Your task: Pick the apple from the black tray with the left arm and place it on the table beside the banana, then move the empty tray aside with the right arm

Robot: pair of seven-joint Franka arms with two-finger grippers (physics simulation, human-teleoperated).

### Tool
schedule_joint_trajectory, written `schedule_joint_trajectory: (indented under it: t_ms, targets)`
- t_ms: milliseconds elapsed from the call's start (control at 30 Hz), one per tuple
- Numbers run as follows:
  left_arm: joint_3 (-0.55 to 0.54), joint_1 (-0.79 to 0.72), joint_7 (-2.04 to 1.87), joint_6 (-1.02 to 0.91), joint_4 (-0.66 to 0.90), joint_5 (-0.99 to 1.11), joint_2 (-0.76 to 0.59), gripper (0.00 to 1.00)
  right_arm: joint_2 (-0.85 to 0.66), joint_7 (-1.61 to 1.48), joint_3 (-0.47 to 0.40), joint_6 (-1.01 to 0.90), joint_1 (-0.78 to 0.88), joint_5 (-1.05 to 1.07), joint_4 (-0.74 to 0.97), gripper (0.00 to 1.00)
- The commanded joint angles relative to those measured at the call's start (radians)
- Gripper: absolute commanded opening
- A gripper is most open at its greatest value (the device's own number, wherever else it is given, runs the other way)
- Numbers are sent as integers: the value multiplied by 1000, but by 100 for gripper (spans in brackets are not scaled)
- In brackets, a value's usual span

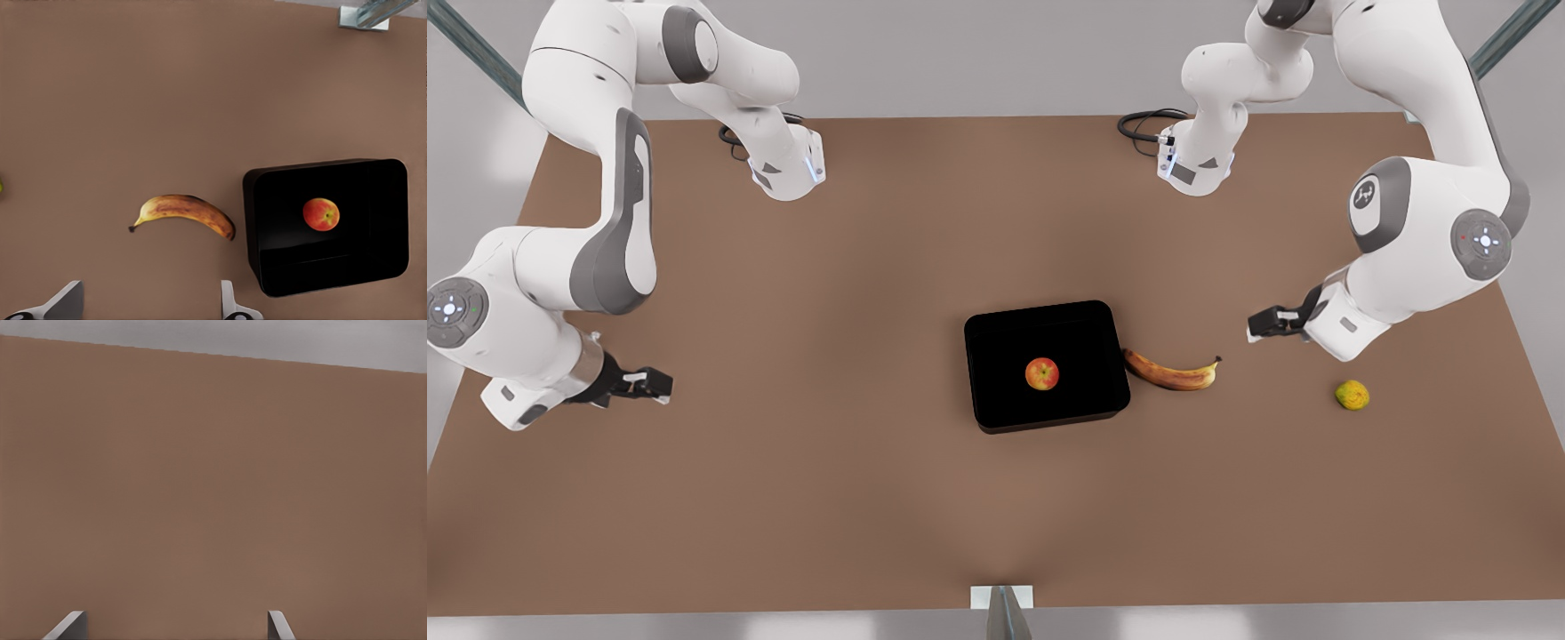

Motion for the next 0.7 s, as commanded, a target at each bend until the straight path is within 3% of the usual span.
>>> schedule_joint_trajectory:
  t_ms: [0, 67, 133, 200, 267, 333, 467, 667]
  targets:
    - [-2, -7, -36, 45, -4, -5, -1, 100, -1, -46, -1, 35, 0, 0, 1, 100]
    - [-6, -40, -38, 45, -4, 8, -1, 100, -1, -46, -1, 35, 0, 0, 1, 100]
    - [-31, -225, -213, 51, -5, 11, 28, 100, 6, -46, 1, 35, 2, -3, -1, 100]
    - [-32, -400, -424, 111, 1, 15, 102, 100, 46, -45, 3, 38, 12, -1, 1, 100]
    - [-32, -521, -667, 120, 111, 72, 244, 100, 57, -42, 3, 39, 25, -1, 4, 100]
    - [-32, -538, -741, 190, 138, 77, 326, 100, 56, -42, 3, 52, 25, -1, 4, 100]
    - [-28, -532, -762, 468, -77, 113, 344, 100, 56, -42, 3, 52, 26, -1, 4, 100]
    - [-28, -552, -854, 566, -57, 123, 400, 100, 54, -42, 3, 52, 26, 0, 4, 100]
